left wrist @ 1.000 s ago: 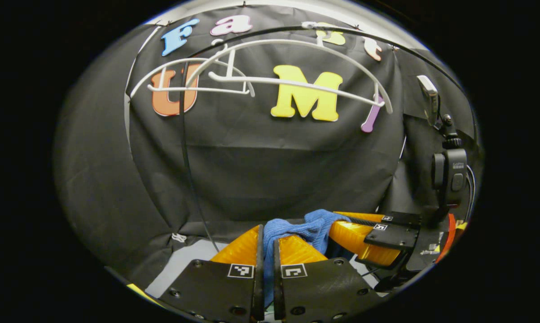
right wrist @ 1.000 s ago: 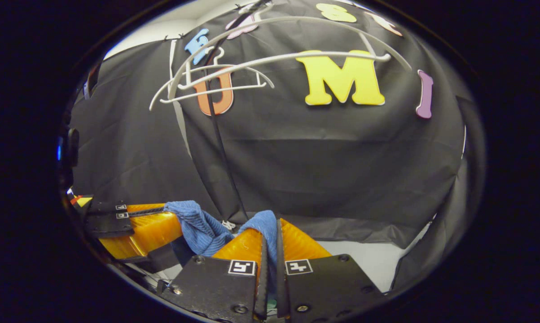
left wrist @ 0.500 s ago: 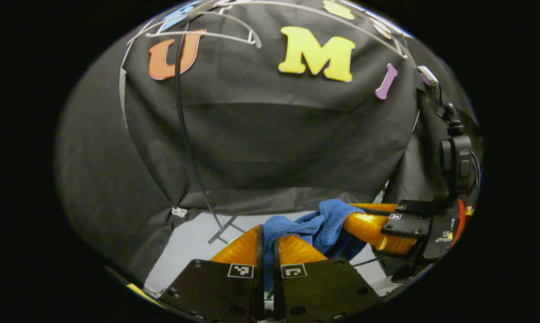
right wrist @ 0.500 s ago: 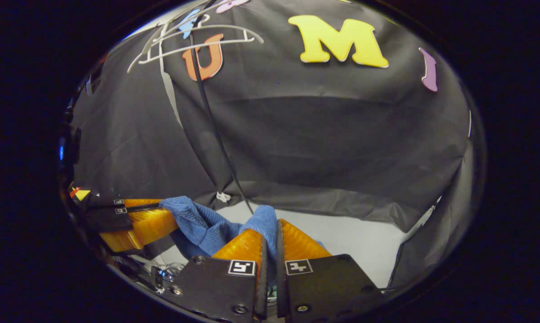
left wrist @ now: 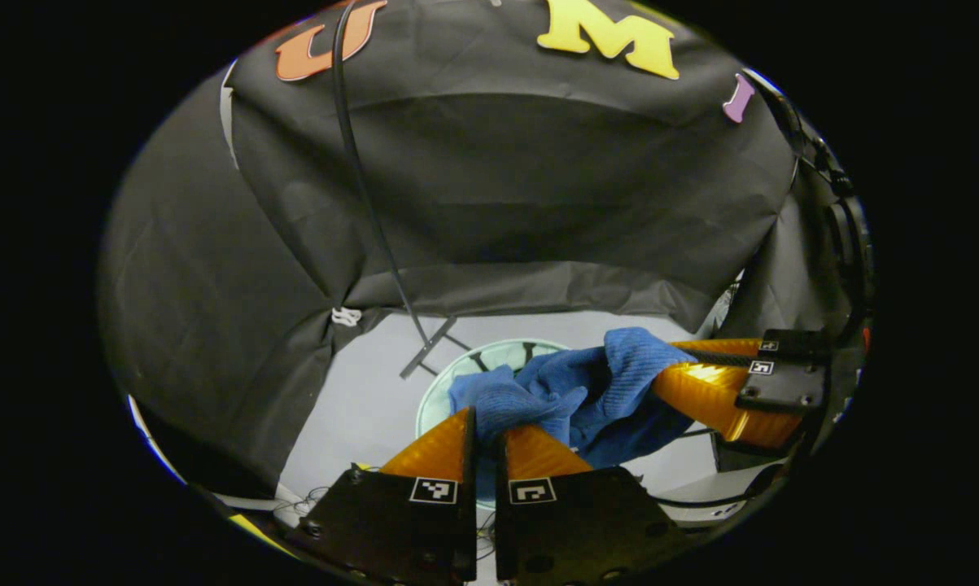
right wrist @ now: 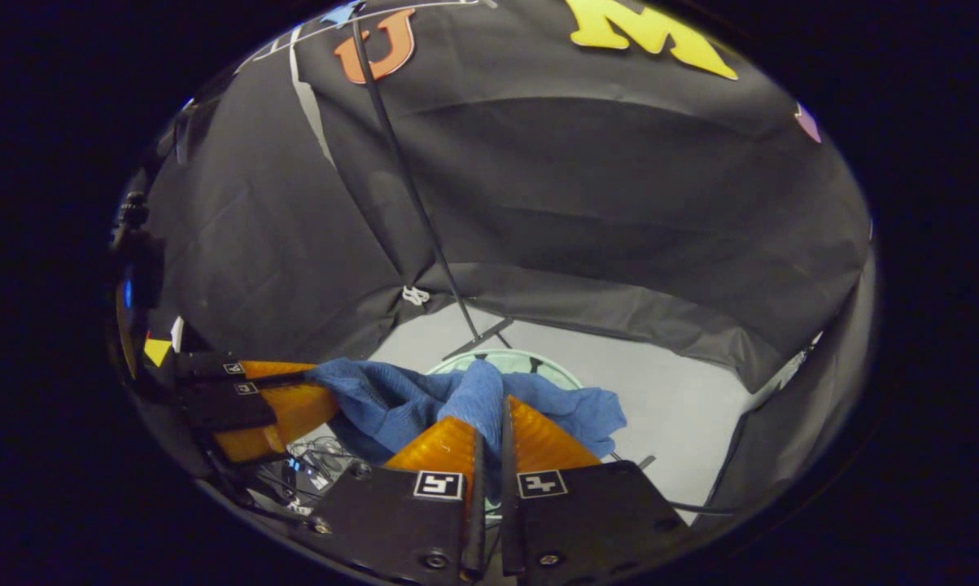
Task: Grasp the clothes on the hanger with both hands and then place them into the laundry hamper below.
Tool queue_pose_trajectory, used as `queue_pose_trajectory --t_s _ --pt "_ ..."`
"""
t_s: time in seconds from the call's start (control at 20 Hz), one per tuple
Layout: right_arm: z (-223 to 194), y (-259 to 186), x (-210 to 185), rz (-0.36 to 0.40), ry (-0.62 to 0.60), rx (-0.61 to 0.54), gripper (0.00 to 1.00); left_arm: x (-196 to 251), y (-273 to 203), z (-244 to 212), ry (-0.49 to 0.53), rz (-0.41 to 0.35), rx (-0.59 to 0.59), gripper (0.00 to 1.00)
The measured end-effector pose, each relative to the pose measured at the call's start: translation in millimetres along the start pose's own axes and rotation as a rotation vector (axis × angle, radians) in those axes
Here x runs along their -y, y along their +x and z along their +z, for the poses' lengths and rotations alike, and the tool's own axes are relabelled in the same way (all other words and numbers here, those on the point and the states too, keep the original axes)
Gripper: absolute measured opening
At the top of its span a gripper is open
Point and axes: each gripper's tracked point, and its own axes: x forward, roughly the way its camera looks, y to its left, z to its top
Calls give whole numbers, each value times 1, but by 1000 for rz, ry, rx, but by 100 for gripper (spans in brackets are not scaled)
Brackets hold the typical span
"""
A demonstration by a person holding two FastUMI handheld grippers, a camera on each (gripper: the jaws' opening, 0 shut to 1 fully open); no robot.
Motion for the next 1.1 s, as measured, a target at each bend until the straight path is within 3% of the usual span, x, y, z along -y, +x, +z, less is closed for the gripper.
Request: queue_pose_trajectory --t_s 0.1,0.25,0.35,0.4,0.45,0.6,0.8,0.95,1.1 --pt "3 -3 -2 11 1 7 31 -2 2 -9 -15 -8 -29 15" --pt "9 -20 11 -7 -30 40 55 -6 -3 -7 4 -1 -18 51" --pt "12 -35 21 -27 -49 63 66 -9 -10 -6 27 8 -7 72" --pt "15 -46 27 -40 -54 81 66 -9 -14 -4 33 9 2 74" --pt "17 -58 32 -52 -55 103 66 -6 -20 -2 37 6 14 86" --pt "26 -97 40 -89 -67 184 66 -7 -43 4 60 10 56 94" --pt "50 -160 22 -91 -122 351 66 -8 -91 27 101 18 176 96" --pt "73 -218 2 -96 -132 505 88 -5 -141 53 121 15 288 95" --pt "86 -276 -13 -123 -108 640 96 -6 -192 75 111 4 424 95"
